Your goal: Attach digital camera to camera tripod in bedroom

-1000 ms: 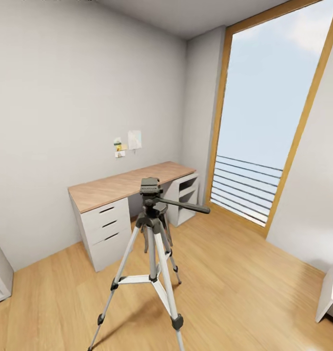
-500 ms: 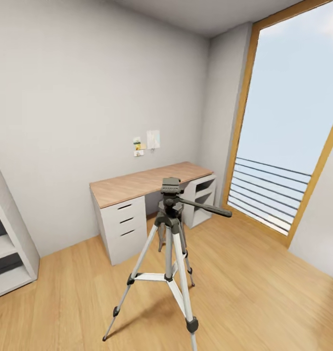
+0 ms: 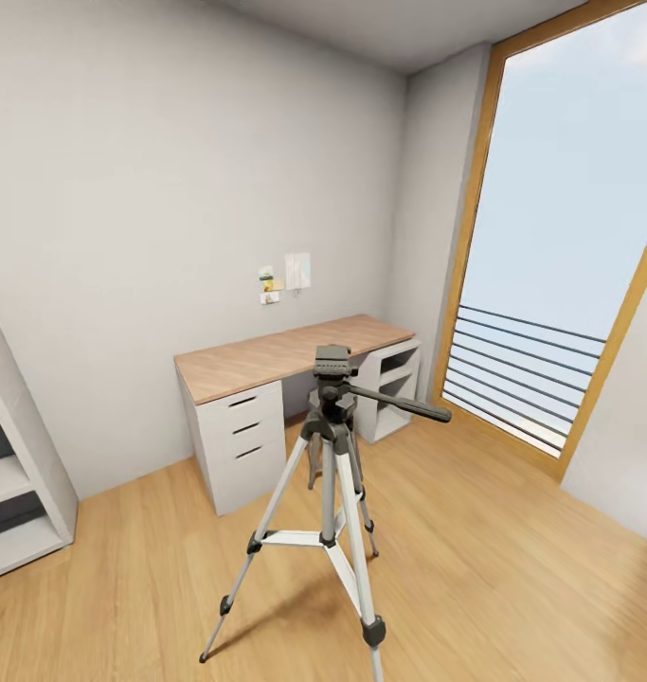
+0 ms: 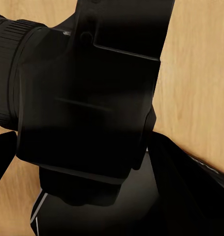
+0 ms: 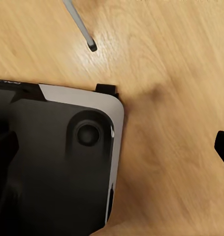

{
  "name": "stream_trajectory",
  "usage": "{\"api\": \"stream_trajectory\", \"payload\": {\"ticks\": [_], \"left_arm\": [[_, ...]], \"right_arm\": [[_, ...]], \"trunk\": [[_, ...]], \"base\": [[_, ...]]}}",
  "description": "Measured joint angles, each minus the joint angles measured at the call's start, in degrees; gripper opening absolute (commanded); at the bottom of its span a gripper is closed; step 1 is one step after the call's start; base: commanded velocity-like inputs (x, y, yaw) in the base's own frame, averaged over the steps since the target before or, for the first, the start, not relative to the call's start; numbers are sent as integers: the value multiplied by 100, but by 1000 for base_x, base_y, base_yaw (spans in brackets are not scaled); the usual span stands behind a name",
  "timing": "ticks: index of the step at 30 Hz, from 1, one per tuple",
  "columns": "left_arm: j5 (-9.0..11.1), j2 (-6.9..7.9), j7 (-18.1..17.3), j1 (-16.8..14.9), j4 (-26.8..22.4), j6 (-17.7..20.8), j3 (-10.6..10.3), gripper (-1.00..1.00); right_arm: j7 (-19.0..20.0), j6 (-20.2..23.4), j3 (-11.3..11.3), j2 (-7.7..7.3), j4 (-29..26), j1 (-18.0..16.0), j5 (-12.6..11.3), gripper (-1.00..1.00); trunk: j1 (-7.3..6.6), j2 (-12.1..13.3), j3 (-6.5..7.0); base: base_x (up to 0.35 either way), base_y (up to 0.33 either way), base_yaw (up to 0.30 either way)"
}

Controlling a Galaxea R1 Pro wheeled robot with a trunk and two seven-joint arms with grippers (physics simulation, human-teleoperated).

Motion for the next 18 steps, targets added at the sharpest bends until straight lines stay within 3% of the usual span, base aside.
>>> {"api": "stream_trajectory", "payload": {"ticks": [18], "left_arm": [[0,-4,0,0,0,0,-1,-100]], "right_arm": [[1,9,15,49,0,0,-17,100]], "trunk": [[0,0,-89]], "base": [[0,0,0]]}}
